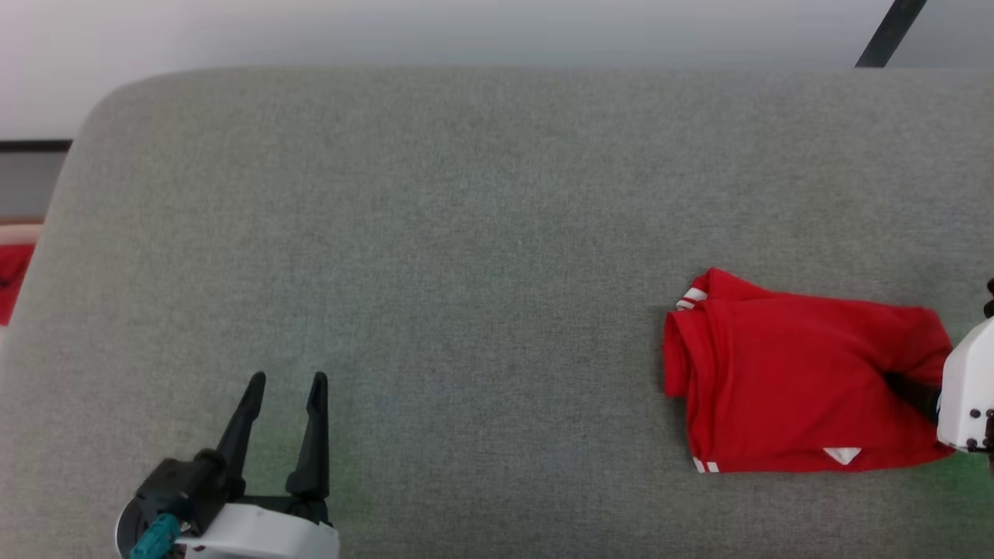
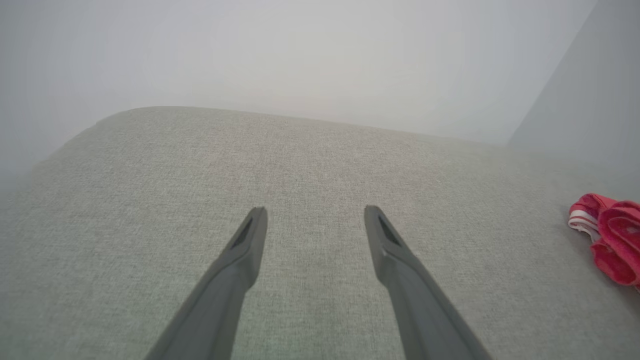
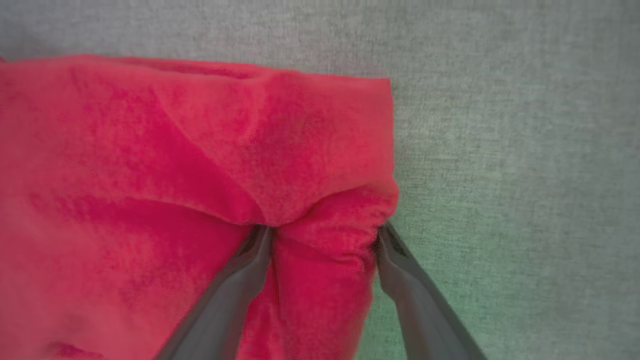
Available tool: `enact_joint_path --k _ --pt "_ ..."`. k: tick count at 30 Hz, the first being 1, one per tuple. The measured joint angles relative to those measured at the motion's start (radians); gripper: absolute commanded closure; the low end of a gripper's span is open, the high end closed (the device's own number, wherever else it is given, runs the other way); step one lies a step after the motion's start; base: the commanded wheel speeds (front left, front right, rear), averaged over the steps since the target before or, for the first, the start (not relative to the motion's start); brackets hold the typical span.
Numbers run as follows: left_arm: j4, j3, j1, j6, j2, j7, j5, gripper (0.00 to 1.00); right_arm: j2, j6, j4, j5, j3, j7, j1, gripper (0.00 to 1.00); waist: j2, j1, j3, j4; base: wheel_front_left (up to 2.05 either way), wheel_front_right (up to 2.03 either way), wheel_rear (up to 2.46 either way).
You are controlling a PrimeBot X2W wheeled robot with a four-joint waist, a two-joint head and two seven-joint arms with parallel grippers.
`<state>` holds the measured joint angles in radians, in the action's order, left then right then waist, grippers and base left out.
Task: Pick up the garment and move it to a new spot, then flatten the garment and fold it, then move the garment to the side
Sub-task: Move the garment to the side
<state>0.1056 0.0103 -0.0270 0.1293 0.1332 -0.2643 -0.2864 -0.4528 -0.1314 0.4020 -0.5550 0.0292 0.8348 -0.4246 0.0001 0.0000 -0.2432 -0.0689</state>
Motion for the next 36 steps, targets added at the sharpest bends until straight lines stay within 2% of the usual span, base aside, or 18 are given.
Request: enact_joint_path --k 1,2,4,5,6,18,22,29,36 --pt "0.001 0.001 -0.006 0.000 0.000 0.000 0.000 0.00 0.002 0.000 0.005 0.001 -0.002 -0.003 -0.006 0.00 0.0000 0.0000 -0.008 -0.003 0.00 0.00 0.00" --pt "0.002 0.003 -0.011 0.000 0.002 0.000 -0.002 0.00 0.004 0.000 0.008 0.001 -0.002 -0.008 -0.011 0.36 0.0000 0.0000 -0.016 -0.005 0.00 0.00 0.00" --pt "0.004 0.006 -0.019 0.000 0.005 0.000 -0.004 0.00 0.006 0.000 0.019 0.002 -0.003 -0.017 -0.018 0.66 0.0000 0.0001 -0.029 -0.008 0.00 0.00 0.00" --pt "0.005 0.008 -0.021 0.000 0.008 0.000 -0.005 0.00 0.006 -0.001 0.022 0.002 0.000 -0.023 -0.021 0.97 0.0000 0.0001 -0.034 -0.010 0.00 0.00 0.00" --pt "0.007 0.010 -0.025 0.000 0.011 0.000 -0.005 0.00 0.006 -0.001 0.025 0.002 0.002 -0.027 -0.023 1.00 0.0000 0.0001 -0.038 -0.010 0.00 0.00 0.00" --pt "-0.004 0.014 -0.042 0.000 0.030 0.000 -0.004 0.00 0.027 -0.005 0.043 -0.067 0.004 -0.152 -0.032 1.00 0.0000 0.0000 -0.030 0.043 0.00 0.00 0.00" --pt "-0.021 0.019 -0.057 0.000 0.037 0.000 -0.001 0.00 -0.030 -0.001 0.046 -0.074 -0.024 -0.192 -0.016 1.00 0.0000 0.0000 -0.030 0.084 0.00 0.00 0.00" --pt "-0.053 0.027 -0.082 0.000 0.060 0.000 0.007 0.00 -0.095 0.000 0.070 -0.056 -0.109 -0.283 -0.017 1.00 0.0000 0.0000 -0.042 0.165 0.00 0.00 0.00" --pt "-0.065 0.050 -0.118 0.001 0.094 0.000 0.010 0.00 -0.148 0.000 0.145 0.055 -0.192 -0.412 -0.082 1.00 0.0000 0.0000 -0.075 0.231 0.00 0.00 0.00"
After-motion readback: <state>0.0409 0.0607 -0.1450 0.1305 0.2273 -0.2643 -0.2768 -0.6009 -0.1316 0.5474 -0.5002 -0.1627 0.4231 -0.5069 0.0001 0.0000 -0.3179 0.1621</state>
